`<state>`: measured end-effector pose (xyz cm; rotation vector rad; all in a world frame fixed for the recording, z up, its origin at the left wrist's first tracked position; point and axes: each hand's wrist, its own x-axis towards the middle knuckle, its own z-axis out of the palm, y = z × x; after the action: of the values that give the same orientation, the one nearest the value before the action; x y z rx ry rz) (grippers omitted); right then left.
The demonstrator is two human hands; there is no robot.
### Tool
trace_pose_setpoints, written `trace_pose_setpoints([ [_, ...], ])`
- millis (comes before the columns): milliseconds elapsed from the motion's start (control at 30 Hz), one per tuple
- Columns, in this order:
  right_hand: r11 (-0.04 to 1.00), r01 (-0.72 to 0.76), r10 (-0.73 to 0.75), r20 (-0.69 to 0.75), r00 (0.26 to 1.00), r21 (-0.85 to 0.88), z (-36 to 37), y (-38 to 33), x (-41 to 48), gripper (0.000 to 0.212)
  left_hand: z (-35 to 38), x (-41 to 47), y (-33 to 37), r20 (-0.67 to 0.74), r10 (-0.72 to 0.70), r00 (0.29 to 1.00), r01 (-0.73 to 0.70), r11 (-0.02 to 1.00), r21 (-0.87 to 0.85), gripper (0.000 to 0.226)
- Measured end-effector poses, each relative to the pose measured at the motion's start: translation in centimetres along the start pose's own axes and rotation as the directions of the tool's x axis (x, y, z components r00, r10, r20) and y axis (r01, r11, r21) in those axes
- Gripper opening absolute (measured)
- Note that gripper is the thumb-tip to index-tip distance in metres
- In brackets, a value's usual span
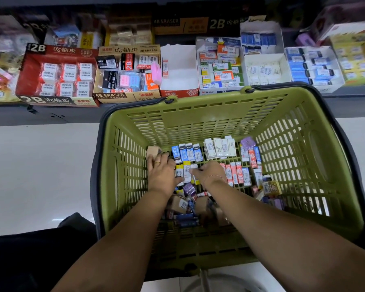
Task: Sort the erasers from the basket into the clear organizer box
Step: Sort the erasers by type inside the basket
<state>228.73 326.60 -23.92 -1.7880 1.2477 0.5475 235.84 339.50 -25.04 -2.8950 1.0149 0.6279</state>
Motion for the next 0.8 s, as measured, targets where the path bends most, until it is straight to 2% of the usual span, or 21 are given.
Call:
trace_pose_setpoints([
  [67, 1.0, 0.003, -0.003, -0.02, 1.0, 0.014, -0.1, -0.2, 0.1, 0.053, 0.0, 0.0, 0.0, -0.002, -0.002, 1.0, 0.002, 1.0, 0.002, 0.061],
  [167, 0.999, -0.005, 0.006, 0.027, 1.0, -0.054, -0.5, -0.3, 0.1, 0.048, 0.0, 0.1, 0.1, 0.007, -0.002, 1.0, 0.002, 1.0, -0.001, 0.061],
  [400, 0.974, 0.098, -0.041, 0.268, 0.962, -0.202, -2.8, -0.4, 0.1, 0.037, -0.4, -0.2, 0.1, 0.053, 0.0, 0.999, 0.002, 1.0, -0.024, 0.063],
  [567, 0.873, 0.194, 0.004, 0.404, 0.915, -0.447, -4.7, -0.1, -1.4, 0.045, -0.8, -1.2, 0.2, -0.071, 0.046, 0.996, -0.051, 0.996, -0.073, 0.056],
  [633, 0.826, 0.225, 0.01, 0.412, 0.911, -0.517, -5.1, 0.5, -2.1, 0.041, -1.2, -1.3, 0.8, -0.041, 0.086, 0.995, -0.091, 0.986, -0.143, 0.045],
  [700, 0.82, 0.249, -0.009, 0.423, 0.906, -0.515, -5.0, 1.2, -2.7, 0.035, -1.5, -1.5, 1.7, 0.04, 0.114, 0.993, -0.104, 0.977, -0.186, 0.037],
  [800, 0.858, 0.247, -0.044, 0.414, 0.909, -0.451, -4.6, 1.8, -3.3, 0.031, -1.5, -2.1, 2.6, 0.081, 0.126, 0.989, -0.109, 0.977, -0.185, 0.038],
])
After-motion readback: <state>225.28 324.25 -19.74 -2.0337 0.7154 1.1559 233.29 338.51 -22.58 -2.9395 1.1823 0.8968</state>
